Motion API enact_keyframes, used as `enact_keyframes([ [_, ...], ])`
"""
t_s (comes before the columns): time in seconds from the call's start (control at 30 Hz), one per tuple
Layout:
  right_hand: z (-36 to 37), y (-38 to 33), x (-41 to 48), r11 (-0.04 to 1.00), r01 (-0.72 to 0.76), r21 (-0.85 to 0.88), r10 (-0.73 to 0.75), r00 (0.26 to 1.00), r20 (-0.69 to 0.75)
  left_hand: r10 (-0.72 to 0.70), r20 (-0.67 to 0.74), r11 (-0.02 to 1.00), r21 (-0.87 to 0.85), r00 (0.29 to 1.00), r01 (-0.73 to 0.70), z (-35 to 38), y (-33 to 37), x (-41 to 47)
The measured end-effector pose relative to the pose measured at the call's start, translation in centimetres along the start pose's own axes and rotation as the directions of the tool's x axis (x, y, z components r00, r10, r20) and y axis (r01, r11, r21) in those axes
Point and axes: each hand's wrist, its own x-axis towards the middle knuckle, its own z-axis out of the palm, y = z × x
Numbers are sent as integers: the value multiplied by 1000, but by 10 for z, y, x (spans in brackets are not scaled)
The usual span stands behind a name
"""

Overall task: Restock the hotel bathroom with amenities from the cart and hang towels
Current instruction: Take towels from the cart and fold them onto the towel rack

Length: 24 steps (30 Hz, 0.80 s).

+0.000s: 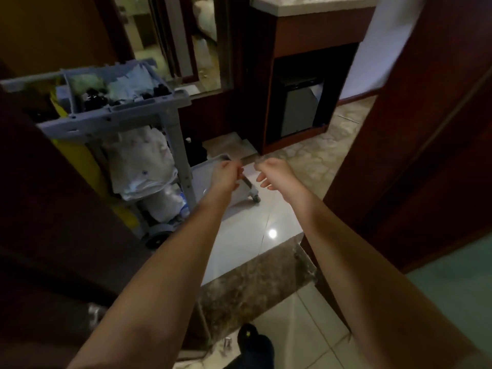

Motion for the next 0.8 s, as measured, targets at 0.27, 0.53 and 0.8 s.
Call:
enact_keyframes([
  [0.27,48,-32,150,997,26,-79,-4,964,267,-75,-259,995,-85,963,54,-40,25,111],
  [0.53,132,-73,260,986,86,-144,11,824,566,-233,-560,970,-189,795,151,-114,29,183],
  [0.8,225,-94,314,972,35,-234,143,702,698,-334,-727,942,-277,601,189,-178,21,205],
])
